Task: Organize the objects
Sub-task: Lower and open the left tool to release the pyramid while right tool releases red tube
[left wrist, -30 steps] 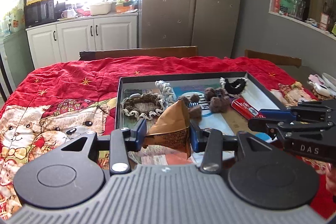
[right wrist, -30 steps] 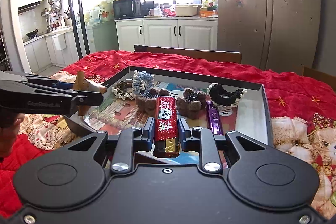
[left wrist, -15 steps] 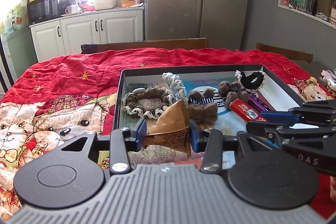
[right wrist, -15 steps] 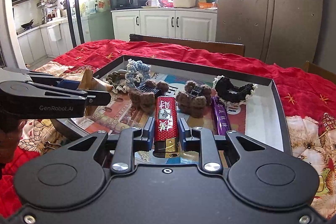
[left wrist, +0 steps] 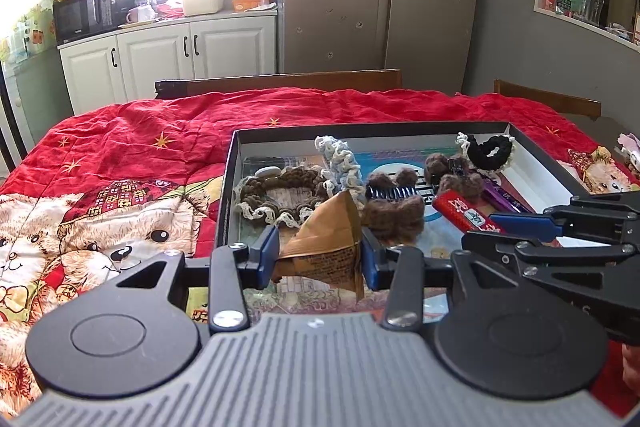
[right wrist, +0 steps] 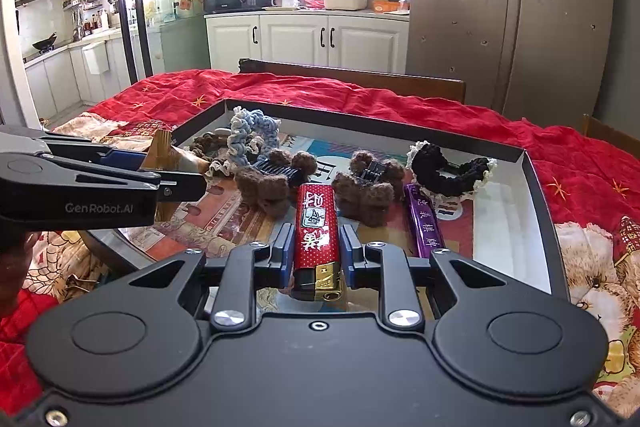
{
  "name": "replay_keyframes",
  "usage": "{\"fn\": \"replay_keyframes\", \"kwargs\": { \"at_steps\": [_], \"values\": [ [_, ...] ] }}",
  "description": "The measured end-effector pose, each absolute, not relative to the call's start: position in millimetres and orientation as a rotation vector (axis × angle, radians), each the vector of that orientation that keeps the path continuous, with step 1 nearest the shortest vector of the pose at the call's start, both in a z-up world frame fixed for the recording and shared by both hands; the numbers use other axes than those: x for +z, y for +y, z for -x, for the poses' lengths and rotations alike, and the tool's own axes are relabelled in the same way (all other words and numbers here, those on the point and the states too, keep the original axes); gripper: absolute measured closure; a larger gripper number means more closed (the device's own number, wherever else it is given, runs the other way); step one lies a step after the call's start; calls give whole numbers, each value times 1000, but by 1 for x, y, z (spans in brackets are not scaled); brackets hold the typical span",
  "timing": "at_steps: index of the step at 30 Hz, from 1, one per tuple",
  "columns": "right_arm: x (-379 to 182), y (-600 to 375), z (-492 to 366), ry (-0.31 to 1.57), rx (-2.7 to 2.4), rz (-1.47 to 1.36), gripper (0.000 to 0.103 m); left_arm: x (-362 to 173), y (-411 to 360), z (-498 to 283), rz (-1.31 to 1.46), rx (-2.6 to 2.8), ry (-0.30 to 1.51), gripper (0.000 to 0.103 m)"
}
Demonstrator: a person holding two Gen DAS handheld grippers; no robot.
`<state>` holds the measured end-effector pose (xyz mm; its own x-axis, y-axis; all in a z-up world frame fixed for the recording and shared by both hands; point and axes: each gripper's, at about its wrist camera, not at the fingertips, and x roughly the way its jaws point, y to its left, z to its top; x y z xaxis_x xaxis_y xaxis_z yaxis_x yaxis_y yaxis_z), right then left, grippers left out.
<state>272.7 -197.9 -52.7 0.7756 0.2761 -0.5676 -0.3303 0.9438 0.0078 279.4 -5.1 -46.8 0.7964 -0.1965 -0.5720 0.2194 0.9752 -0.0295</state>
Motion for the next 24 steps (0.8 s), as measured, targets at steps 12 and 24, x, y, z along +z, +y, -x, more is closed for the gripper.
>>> {"fn": "replay_keyframes", "kwargs": {
  "at_steps": [12, 24],
  "values": [
    [-57, -194, -279, 606, 316, 101, 80, -49, -5, -282, -44, -220, 614, 57],
    [-59, -190, -283, 616, 327, 115, 80, -54, -6, -285, -61, -216, 631, 57]
  ]
}}
